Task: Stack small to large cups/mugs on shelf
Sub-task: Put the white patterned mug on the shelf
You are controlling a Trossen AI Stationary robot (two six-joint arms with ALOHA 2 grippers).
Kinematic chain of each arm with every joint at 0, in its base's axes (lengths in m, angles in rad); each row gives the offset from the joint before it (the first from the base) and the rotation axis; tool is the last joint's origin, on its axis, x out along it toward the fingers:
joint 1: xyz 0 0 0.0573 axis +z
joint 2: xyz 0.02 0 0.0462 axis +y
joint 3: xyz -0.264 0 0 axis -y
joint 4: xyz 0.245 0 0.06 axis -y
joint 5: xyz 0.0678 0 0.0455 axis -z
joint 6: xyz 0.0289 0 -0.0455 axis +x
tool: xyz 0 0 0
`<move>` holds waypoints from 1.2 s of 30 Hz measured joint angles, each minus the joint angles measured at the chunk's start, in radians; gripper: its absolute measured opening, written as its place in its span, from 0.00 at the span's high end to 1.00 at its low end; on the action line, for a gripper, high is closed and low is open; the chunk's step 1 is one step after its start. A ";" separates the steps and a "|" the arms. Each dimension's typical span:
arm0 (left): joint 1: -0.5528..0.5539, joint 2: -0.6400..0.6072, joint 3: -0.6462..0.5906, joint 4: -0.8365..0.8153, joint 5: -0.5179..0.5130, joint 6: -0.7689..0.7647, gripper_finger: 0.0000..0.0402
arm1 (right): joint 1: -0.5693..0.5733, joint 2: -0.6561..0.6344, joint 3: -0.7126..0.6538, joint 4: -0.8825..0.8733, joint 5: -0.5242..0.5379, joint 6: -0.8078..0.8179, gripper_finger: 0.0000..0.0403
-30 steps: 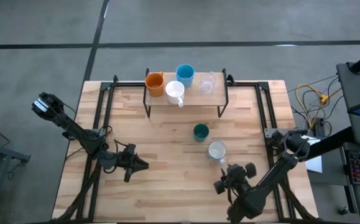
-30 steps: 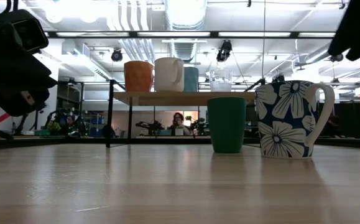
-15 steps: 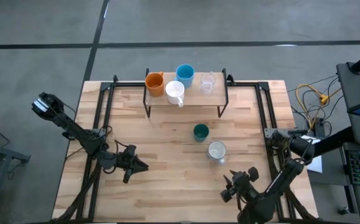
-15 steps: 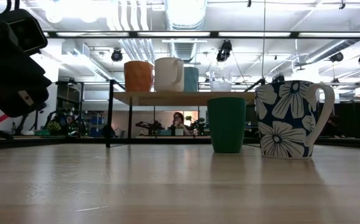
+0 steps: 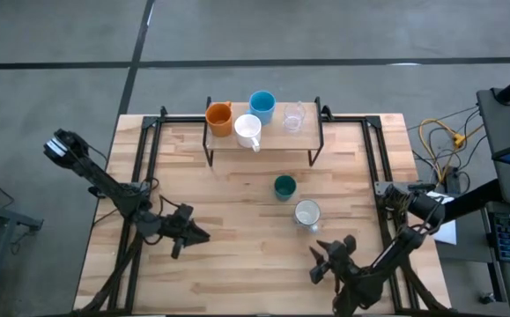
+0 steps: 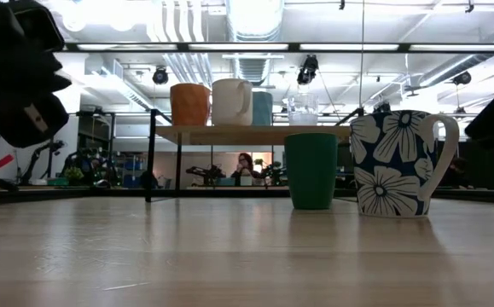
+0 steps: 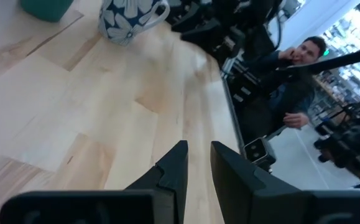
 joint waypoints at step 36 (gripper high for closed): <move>0.000 -0.081 0.001 -0.002 0.025 0.002 0.86 | -0.038 -0.002 -0.008 -0.085 -0.054 -0.093 0.55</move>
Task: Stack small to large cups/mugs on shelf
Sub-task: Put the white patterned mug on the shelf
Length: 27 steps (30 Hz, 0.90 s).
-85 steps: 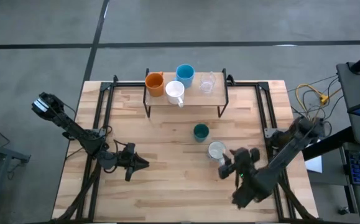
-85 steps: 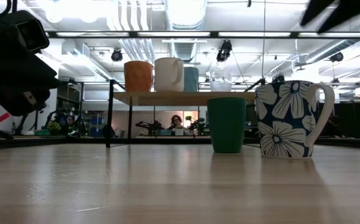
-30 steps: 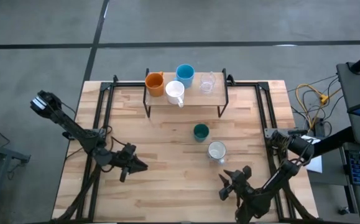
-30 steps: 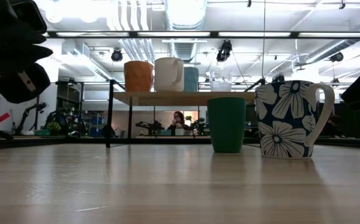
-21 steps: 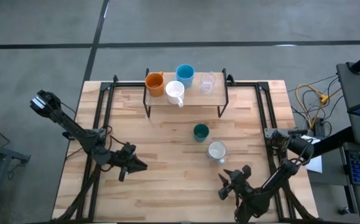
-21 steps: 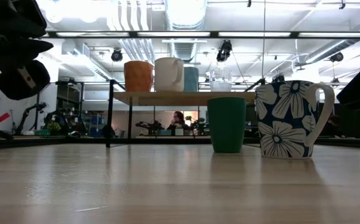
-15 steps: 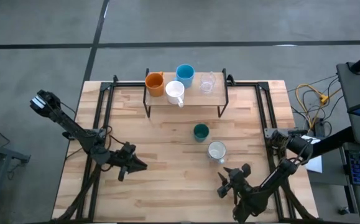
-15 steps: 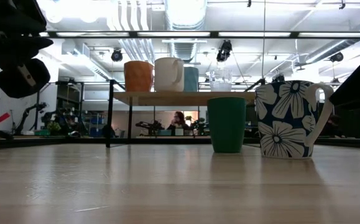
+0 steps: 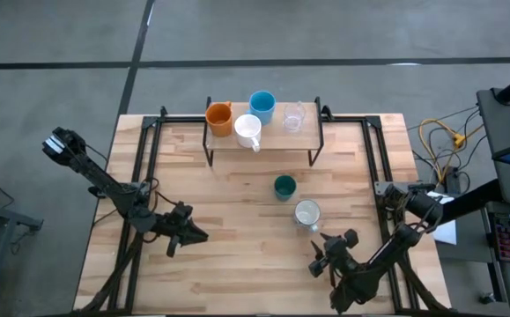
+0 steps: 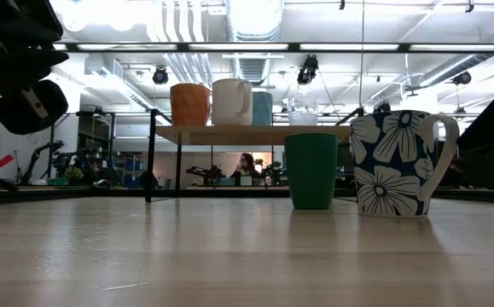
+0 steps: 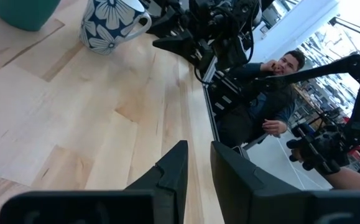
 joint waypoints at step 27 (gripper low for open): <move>0.000 0.000 0.001 -0.001 0.007 0.000 0.86 | -0.073 0.000 0.000 -0.024 0.072 -0.014 0.55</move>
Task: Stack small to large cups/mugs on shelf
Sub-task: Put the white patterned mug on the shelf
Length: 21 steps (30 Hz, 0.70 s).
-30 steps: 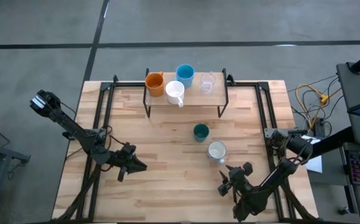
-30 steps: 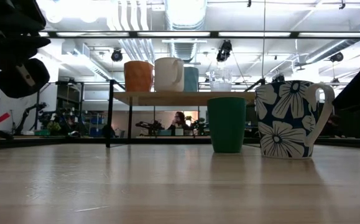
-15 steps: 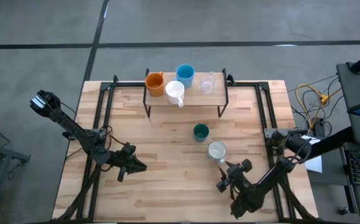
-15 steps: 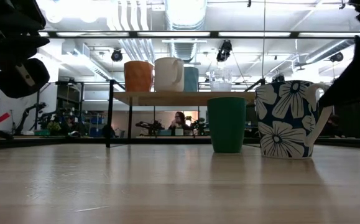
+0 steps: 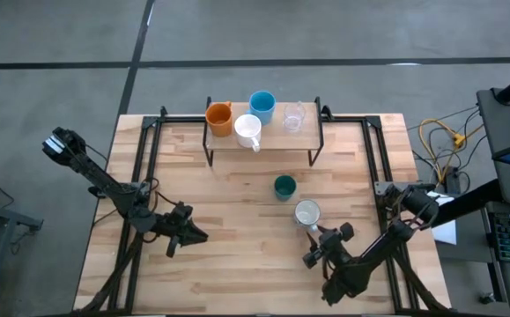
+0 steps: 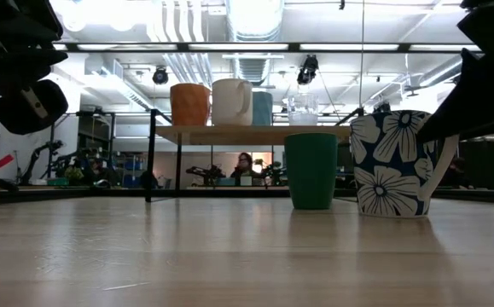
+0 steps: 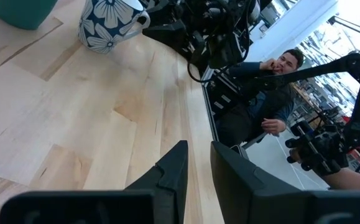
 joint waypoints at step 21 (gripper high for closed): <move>0.000 0.000 0.000 -0.008 0.001 0.000 0.86 | -0.001 0.001 -0.002 0.056 0.002 -0.019 0.90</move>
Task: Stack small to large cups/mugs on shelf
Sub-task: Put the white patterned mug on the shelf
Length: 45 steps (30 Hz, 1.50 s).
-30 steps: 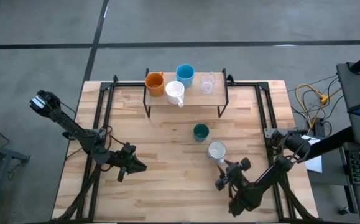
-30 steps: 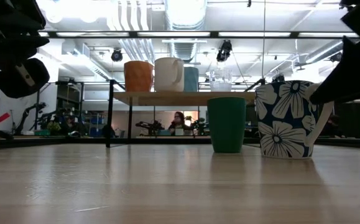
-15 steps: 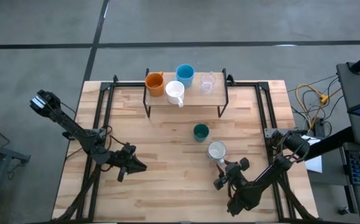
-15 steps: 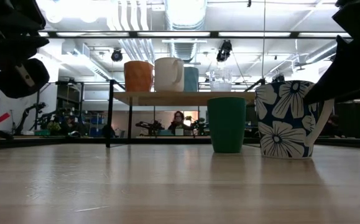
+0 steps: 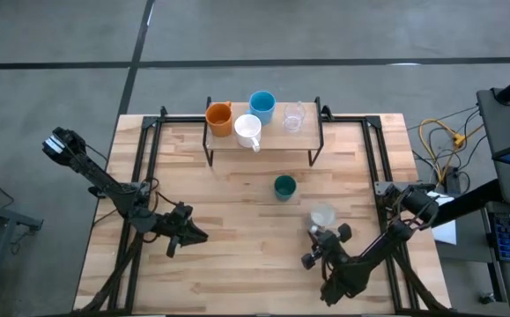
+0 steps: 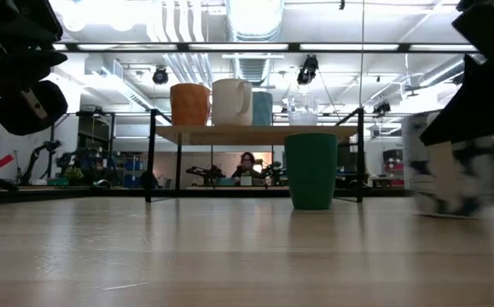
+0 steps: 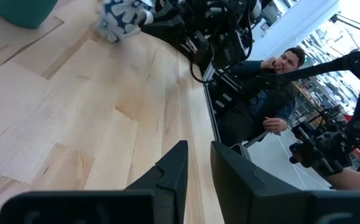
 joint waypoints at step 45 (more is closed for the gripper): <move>0.001 0.000 0.023 0.010 -0.099 0.082 0.86 | -0.222 -0.390 0.144 -0.078 0.002 -0.687 0.97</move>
